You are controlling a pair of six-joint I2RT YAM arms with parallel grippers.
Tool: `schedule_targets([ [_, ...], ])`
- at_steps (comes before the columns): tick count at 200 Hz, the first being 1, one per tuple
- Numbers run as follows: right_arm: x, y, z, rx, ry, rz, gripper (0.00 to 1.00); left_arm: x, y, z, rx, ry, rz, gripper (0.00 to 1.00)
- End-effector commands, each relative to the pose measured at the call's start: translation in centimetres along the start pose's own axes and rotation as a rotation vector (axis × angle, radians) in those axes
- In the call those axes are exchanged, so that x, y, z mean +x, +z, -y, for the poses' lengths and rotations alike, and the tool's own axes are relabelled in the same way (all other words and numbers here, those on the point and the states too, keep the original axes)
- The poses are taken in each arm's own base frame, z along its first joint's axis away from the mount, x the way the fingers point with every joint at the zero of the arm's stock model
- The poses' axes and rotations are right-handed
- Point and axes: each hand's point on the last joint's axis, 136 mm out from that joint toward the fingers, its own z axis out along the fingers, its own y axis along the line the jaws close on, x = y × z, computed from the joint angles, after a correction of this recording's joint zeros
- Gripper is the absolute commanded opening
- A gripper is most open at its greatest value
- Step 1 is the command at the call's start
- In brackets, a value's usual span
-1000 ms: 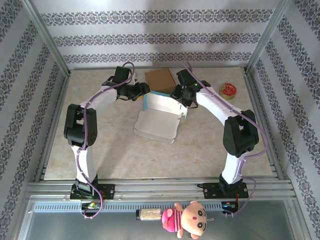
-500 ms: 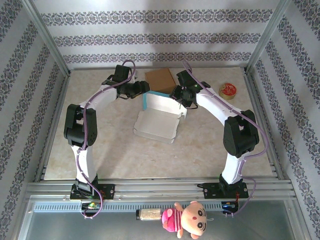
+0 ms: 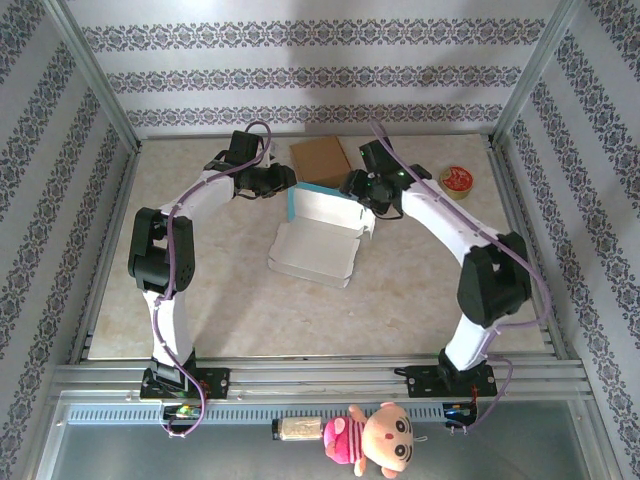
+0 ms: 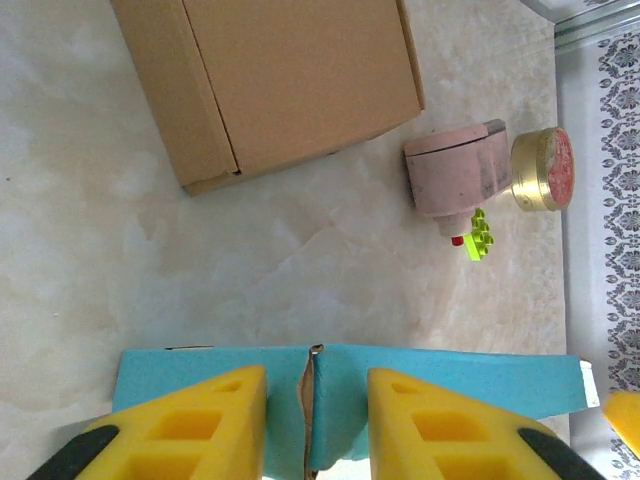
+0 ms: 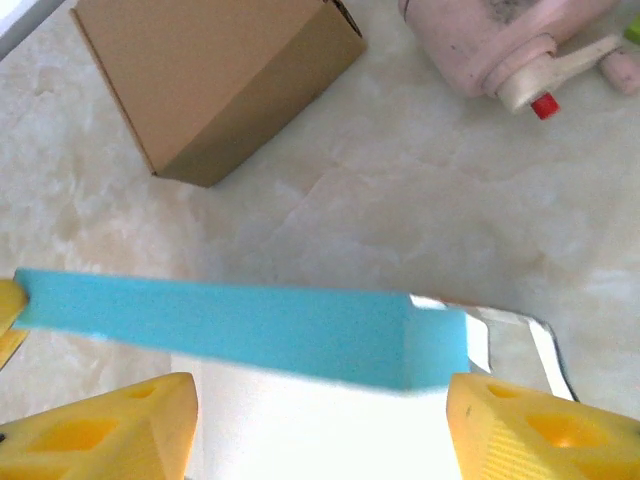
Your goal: Fold the paper box
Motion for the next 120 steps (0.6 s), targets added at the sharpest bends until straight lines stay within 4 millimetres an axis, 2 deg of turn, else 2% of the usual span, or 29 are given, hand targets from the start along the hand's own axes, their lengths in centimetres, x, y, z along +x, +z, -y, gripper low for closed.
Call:
schedule_targets([
  [1, 2.5, -1.5, 1.1, 0.022, -0.051, -0.006, 0.68, 0.7, 0.8, -1.3, -0.008, -0.030, -0.032, 0.29],
  [32, 6.4, 0.3, 2.5, 0.056, -0.083, -0.036, 0.70, 0.7, 0.7, -1.2, -0.010, -0.032, -0.029, 0.29],
  [50, 7.7, 2.0, 3.2, 0.084, -0.074, -0.028, 0.70, 0.7, 0.6, -1.0, -0.005, -0.033, -0.028, 0.29],
  [83, 7.1, 4.8, 5.0, 0.147, -0.048, 0.055, 0.70, 0.8, 0.5, -0.8, -0.007, -0.029, -0.031, 0.29],
  [120, 5.9, 7.1, 5.7, 0.151, -0.041, 0.139, 0.78, 0.9, 0.7, -0.5, -0.001, -0.025, -0.033, 0.29],
])
